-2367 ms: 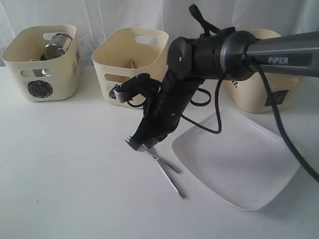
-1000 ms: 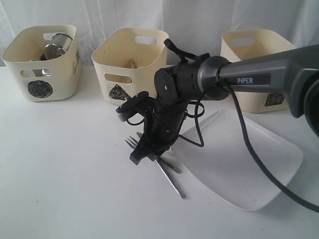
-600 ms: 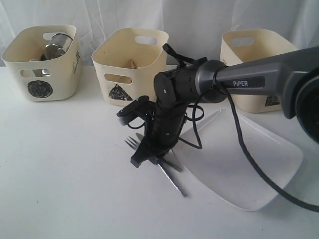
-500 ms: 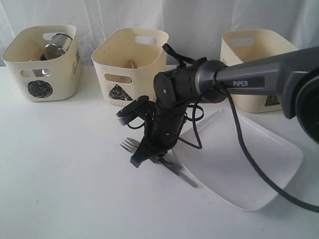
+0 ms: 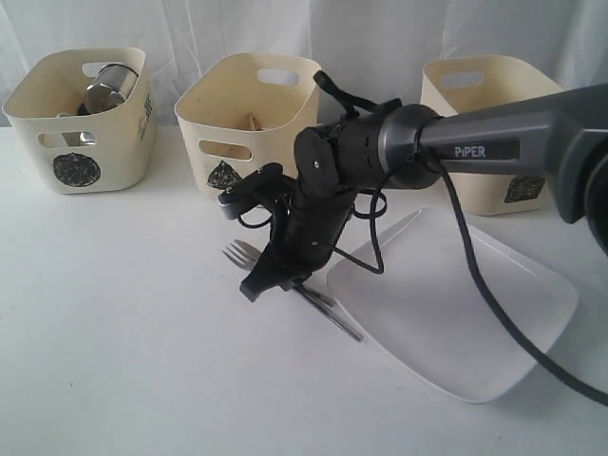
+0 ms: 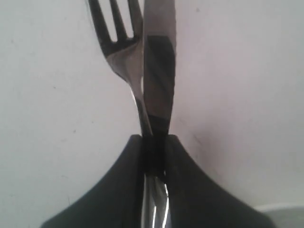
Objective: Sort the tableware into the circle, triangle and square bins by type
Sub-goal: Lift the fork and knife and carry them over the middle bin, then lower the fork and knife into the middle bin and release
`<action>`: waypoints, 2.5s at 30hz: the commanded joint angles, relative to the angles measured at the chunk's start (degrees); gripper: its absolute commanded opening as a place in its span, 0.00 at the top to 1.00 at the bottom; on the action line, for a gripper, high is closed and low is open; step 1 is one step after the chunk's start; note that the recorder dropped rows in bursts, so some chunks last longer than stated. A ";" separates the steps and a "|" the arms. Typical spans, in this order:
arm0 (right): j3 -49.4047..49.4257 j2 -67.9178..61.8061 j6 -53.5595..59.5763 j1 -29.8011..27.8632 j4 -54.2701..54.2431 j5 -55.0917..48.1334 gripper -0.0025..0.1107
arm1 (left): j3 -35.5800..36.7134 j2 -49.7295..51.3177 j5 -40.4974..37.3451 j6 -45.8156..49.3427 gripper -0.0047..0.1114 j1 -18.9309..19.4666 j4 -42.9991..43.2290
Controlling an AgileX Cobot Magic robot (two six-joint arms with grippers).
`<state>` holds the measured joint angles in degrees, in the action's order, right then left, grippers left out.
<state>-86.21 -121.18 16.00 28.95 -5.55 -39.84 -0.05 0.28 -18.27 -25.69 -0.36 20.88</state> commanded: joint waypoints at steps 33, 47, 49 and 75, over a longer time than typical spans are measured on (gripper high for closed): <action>-45.12 -5.89 7.64 -14.97 -4.76 -30.08 0.98 | 0.05 -0.28 -0.79 0.02 0.95 -0.31 0.14; -48.27 -7.08 5.79 -14.97 -9.15 -19.20 0.98 | 0.05 -0.28 -0.79 0.02 0.95 -0.31 0.14; -48.94 -8.27 5.42 -14.97 -10.97 -16.23 0.98 | 0.05 -0.28 -0.79 0.02 0.95 -0.31 0.14; -55.82 -23.38 12.79 -16.84 -42.82 15.32 0.98 | 0.05 -0.28 -0.79 0.02 0.95 -0.31 0.14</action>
<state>-141.64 -142.97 25.49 12.59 -45.60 -26.65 -0.05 0.28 -18.27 -25.69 -0.36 20.88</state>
